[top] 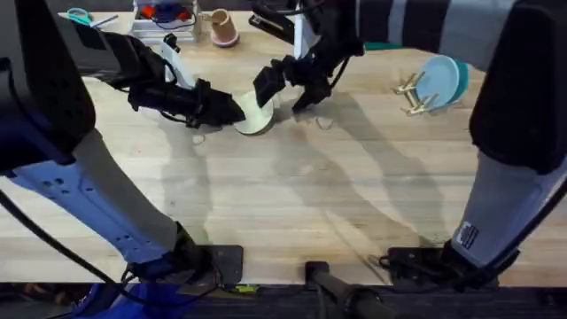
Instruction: Pick up the plates from the table one by one and place each into a slot on the dish rack.
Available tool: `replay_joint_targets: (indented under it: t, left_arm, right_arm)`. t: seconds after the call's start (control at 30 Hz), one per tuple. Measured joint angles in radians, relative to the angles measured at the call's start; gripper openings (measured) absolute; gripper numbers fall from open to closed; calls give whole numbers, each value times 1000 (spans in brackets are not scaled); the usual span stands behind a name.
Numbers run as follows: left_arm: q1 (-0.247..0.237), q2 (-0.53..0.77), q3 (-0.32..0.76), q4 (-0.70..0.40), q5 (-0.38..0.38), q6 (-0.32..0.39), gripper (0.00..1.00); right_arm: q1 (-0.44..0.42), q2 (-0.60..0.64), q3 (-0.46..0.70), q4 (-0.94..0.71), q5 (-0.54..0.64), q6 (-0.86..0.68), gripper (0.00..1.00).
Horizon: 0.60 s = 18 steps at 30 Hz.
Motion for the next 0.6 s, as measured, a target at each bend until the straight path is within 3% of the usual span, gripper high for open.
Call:
replay_joint_targets:
  t: [0.6]
  left_arm:
    - [0, 0, 0, 0, 0, 0, 41]
  right_arm:
    - [99, 28, 0, 169, -10, 45, 994]
